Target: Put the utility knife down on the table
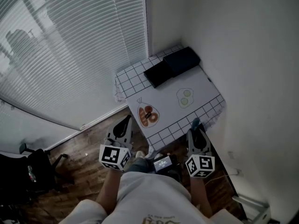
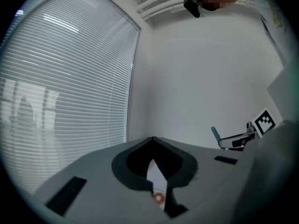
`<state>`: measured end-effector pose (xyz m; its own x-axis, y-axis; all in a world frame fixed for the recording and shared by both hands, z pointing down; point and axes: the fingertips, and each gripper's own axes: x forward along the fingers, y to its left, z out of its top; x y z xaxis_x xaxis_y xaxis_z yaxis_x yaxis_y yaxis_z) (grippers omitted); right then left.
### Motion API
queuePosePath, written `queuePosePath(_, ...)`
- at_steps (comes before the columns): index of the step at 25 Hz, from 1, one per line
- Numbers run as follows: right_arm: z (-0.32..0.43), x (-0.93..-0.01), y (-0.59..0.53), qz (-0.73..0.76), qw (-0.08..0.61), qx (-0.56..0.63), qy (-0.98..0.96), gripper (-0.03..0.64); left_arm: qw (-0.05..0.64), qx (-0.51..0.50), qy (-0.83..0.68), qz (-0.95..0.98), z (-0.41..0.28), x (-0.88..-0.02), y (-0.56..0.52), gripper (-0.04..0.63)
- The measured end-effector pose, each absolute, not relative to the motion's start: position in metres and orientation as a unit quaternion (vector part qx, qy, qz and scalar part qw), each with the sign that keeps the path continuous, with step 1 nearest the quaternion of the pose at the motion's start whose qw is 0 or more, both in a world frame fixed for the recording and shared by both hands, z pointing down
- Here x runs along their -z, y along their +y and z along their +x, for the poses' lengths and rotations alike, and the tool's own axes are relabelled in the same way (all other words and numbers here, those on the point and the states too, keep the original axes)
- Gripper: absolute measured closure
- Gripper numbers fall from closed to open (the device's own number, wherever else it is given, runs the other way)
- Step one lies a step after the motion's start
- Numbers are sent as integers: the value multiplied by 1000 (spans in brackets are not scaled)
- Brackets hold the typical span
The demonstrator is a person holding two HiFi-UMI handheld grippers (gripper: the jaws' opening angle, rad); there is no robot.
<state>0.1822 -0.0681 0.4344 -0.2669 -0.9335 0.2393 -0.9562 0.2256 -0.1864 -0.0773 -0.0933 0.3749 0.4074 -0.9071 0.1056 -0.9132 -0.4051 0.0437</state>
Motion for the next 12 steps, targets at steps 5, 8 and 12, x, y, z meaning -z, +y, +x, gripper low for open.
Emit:
queuePosePath(5, 178, -441, -79, 604, 42, -154, -781, 479, 49, -38, -541, 839, -80, -379, -109, 588)
queuePosePath(8, 171, -445, -87, 601, 50, -158, -782, 479, 45, -48, -537, 841, -83, -383, -120, 588)
queuePosePath(12, 163, -450, -101, 596, 66, -158, -784, 479, 47, -64, -528, 846, -81, -398, -138, 588)
